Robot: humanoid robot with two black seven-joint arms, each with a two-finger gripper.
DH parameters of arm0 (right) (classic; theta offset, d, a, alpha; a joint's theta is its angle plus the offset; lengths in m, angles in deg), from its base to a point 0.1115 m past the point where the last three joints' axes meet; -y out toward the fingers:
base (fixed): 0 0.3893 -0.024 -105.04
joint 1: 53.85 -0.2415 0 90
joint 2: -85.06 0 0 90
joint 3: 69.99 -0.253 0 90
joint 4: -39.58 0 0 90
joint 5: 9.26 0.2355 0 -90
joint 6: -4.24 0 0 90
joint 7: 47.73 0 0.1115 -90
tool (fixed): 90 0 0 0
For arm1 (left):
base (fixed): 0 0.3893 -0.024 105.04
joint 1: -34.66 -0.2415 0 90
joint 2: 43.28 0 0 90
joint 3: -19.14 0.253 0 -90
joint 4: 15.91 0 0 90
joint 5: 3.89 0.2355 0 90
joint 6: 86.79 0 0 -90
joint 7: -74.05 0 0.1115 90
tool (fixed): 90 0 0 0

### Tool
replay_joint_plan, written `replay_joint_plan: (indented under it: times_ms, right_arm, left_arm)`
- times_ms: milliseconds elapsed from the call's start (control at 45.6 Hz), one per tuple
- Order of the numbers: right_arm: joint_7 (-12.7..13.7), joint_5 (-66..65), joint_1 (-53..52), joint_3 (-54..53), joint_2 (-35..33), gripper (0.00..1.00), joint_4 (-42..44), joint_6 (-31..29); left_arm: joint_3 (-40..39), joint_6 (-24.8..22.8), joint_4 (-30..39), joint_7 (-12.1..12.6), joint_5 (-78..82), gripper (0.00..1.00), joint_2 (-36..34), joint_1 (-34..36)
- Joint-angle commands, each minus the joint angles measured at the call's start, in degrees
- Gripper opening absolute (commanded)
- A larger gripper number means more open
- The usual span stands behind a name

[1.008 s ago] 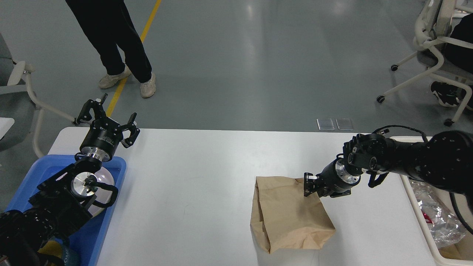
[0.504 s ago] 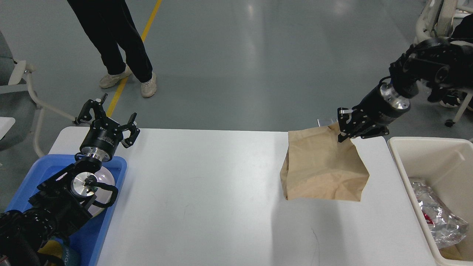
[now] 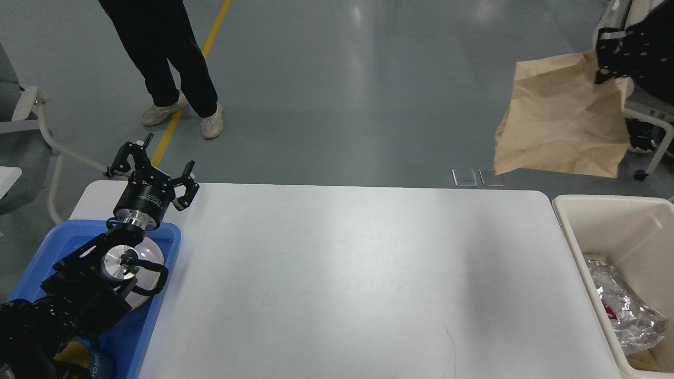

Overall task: Tidy desktop
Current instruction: 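Lift the brown paper bag and carry it toward the white bin, then release the brown paper bag into the white bin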

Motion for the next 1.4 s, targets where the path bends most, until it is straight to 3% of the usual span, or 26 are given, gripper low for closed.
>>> replay_joint_plan:
  times_ms: [0,175,307,438,855,1250,1337,1359,1381]
  right_arm:
    - [0.04,0.05,1.42,0.85,-4.57,0.00,1.07,4.89]
    - [0.04,1.28,8.27,-0.20,-10.98,0.00,1.07,26.42]
    - [-0.49,1.54,20.03,-3.45,-14.24,0.00,1.25,49.17]
    - [-0.75,1.54,32.78,-11.27,-14.51,0.00,2.39,60.54]
    - [-0.75,1.45,61.88,-30.17,-13.37,0.00,15.84,62.39]
    - [-0.75,1.45,73.50,-33.69,-10.55,0.00,15.93,61.95]
    - [-0.75,1.37,73.50,-33.60,-10.73,0.77,15.84,61.95]
    - [-0.75,1.37,73.32,-33.60,-10.82,0.90,15.84,61.87]
    - [-0.75,1.37,73.06,-33.60,-10.90,0.97,15.58,61.78]
  left_arm:
    - [0.00,0.00,0.00,0.00,0.00,0.97,0.00,0.00]
    - [0.00,0.00,0.00,0.00,0.00,0.97,0.00,0.00]
    - [0.00,0.00,0.00,0.00,0.00,0.97,0.00,0.00]
    - [0.00,0.00,0.00,0.00,0.00,0.97,0.00,0.00]
    - [0.00,0.00,0.00,0.00,0.00,0.97,0.00,0.00]
    - [0.00,0.00,0.00,0.00,0.00,0.97,0.00,0.00]
    - [0.00,0.00,0.00,0.00,0.00,0.97,0.00,0.00]
    - [0.00,0.00,0.00,0.00,0.00,0.97,0.00,0.00]
    - [0.00,0.00,0.00,0.00,0.00,0.97,0.00,0.00]
